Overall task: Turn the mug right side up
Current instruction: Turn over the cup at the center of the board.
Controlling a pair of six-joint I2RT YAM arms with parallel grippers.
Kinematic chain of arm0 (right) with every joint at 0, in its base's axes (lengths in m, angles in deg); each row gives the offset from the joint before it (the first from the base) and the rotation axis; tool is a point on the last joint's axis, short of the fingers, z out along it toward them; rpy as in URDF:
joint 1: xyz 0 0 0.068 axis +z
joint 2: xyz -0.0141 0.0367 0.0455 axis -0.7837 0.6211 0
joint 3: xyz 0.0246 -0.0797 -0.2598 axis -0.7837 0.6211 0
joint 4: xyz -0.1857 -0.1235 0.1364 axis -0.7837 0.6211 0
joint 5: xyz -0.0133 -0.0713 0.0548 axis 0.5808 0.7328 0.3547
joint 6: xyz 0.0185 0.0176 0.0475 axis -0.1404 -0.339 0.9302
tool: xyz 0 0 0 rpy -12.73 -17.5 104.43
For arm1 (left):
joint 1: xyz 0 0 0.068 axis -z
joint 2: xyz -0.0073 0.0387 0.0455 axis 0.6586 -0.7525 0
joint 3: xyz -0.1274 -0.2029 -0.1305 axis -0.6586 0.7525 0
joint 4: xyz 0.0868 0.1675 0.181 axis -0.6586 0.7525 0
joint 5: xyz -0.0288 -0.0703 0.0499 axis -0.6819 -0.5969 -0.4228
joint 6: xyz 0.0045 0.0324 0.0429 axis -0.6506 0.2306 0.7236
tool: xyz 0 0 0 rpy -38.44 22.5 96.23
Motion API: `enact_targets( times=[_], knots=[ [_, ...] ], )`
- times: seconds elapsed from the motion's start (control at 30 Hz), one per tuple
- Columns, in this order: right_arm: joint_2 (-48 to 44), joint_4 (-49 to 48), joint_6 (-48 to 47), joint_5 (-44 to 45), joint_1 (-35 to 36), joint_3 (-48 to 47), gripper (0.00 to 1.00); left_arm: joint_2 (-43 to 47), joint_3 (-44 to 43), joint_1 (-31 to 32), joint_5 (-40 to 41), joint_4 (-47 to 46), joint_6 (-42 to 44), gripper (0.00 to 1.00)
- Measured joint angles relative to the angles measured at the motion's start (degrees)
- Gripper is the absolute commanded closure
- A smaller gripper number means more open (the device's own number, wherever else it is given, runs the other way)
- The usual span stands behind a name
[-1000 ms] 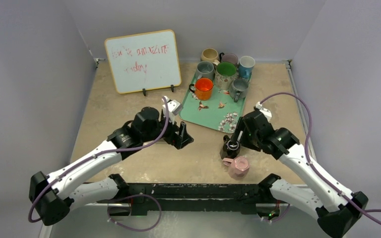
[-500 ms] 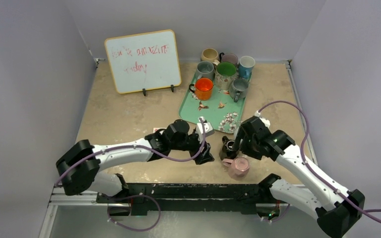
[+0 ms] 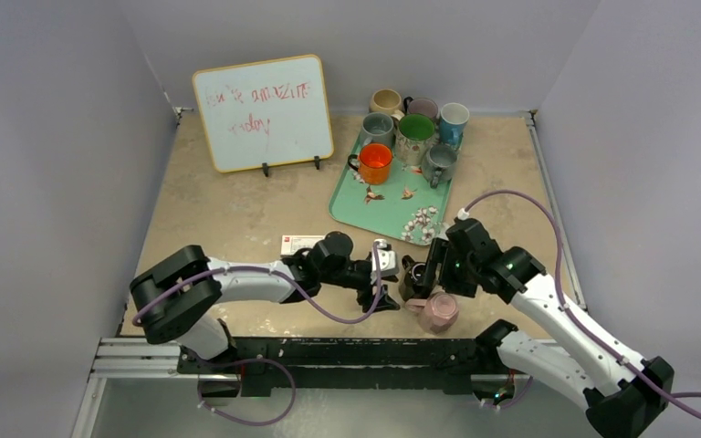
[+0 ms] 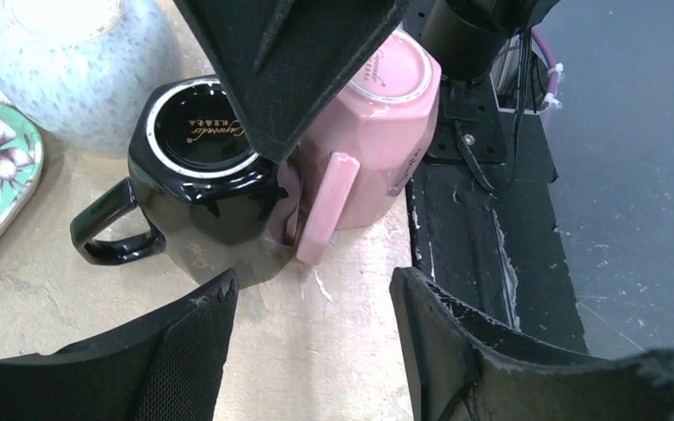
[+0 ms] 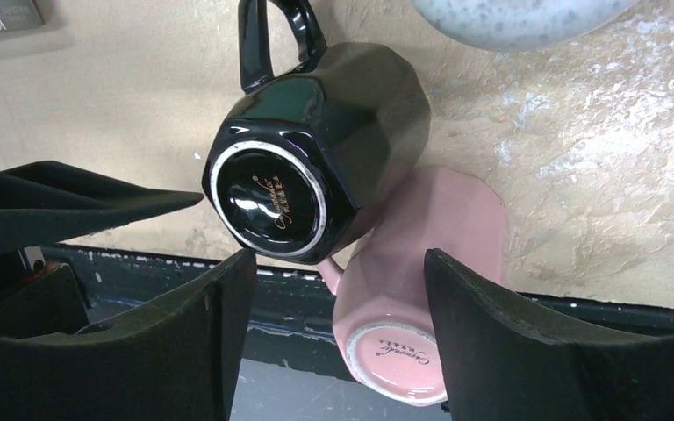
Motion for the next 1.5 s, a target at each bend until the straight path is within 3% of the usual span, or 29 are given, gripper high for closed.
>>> enact_targets(
  times=[0.2,0.33,0.53,0.63,0.8,0.93,1.1,1.33,1.5],
  knots=[
    [0.7,-2.9,-5.7,-0.2,0.0,0.4,0.21,-0.6,3.1,0.0,3.4,-7.0,-0.3,0.3],
    [2.2,-7.8,-8.8,-1.7,0.0,2.0,0.21,2.0,5.5,-0.4,7.5,-6.8,-0.7,0.3],
    [7.0,-15.5,-14.1,-5.0,0.0,3.0,0.23,10.8,6.2,-5.4,10.4,-3.7,-4.9,0.31],
    [9.0,-19.8,-17.7,-8.1,0.0,3.0,0.25,15.8,8.4,-8.7,13.3,-2.7,-10.9,0.32],
    [11.3,-28.0,-19.3,-15.0,0.0,4.6,0.27,24.0,8.5,-10.5,26.3,8.3,-26.3,0.33],
    [15.2,-35.6,-18.1,-22.1,0.0,5.2,0.28,27.6,2.3,-10.5,37.9,25.6,-39.7,0.28],
    [17.1,-39.2,-16.4,-26.2,0.0,5.5,0.28,28.1,-5.1,-10.5,46.1,40.4,-51.9,0.26],
    [17.1,-39.3,-16.0,-26.3,0.3,5.6,0.3,17.8,-17.4,-10.5,50.0,60.6,-70.0,0.28],
    [17.0,-39.9,-16.7,-23.5,2.7,5.6,0.3,15.8,-16.4,-10.5,47.8,65.1,-79.9,0.27]
  ],
)
